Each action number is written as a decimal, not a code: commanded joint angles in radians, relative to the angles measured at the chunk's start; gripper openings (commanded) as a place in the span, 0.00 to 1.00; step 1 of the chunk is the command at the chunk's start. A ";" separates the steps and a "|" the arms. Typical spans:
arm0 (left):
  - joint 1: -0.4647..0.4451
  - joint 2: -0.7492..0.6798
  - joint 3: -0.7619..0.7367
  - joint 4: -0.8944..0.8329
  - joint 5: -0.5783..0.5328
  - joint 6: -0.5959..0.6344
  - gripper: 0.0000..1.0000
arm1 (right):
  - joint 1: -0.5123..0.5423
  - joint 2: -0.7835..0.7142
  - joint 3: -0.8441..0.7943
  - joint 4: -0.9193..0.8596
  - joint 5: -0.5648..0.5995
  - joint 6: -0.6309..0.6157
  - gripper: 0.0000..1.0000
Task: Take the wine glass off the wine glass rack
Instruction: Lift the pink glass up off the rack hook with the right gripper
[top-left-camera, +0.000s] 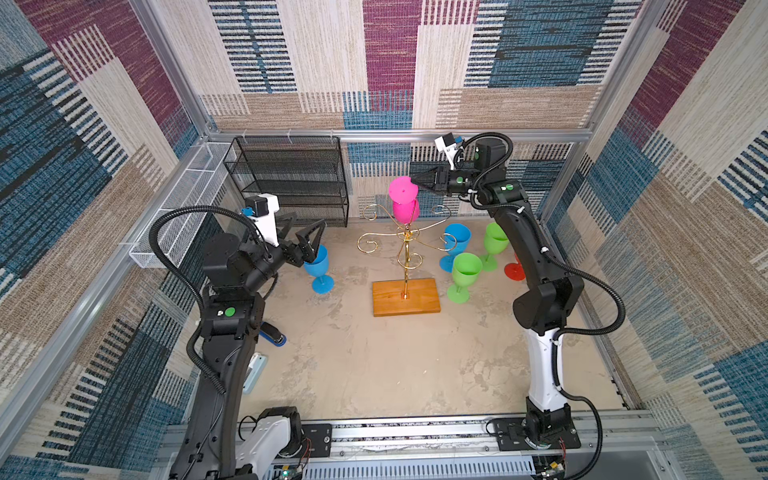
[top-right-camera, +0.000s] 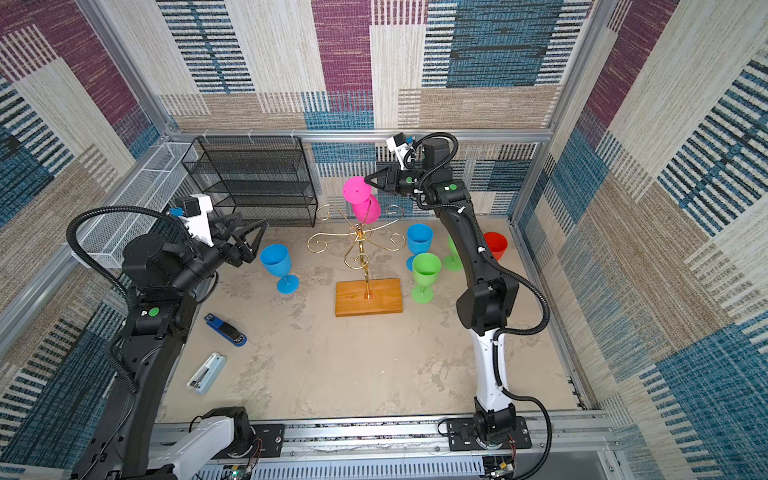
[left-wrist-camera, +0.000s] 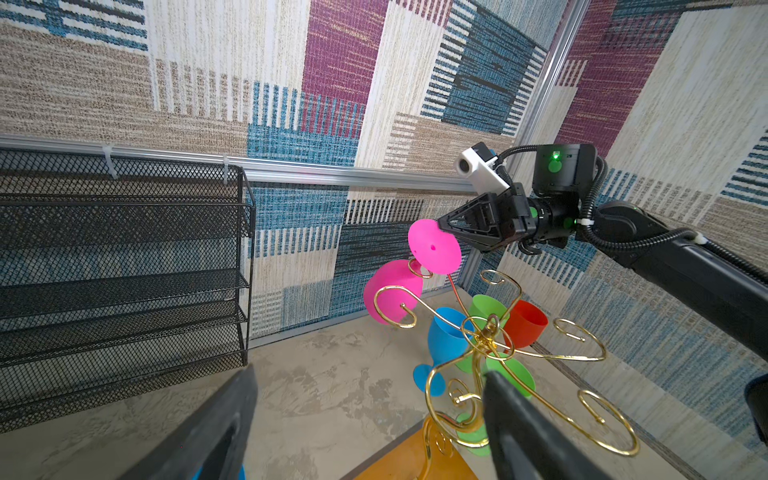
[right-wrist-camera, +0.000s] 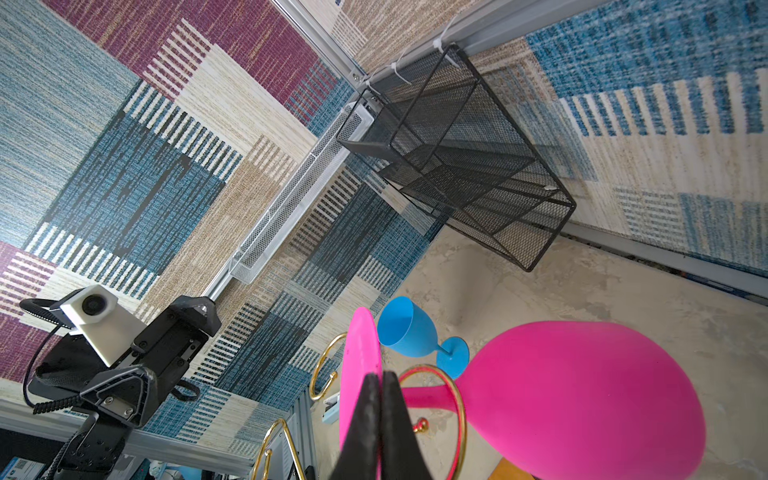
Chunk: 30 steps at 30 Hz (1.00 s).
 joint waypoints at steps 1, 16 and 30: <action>0.000 -0.008 -0.003 0.030 -0.009 0.017 0.87 | -0.003 -0.013 -0.003 0.046 0.013 0.012 0.00; 0.000 -0.020 -0.008 0.027 -0.009 0.019 0.87 | -0.018 -0.058 -0.086 0.090 0.038 0.025 0.00; 0.000 -0.029 -0.018 0.039 -0.009 0.017 0.87 | -0.018 -0.126 -0.191 0.129 0.055 0.027 0.00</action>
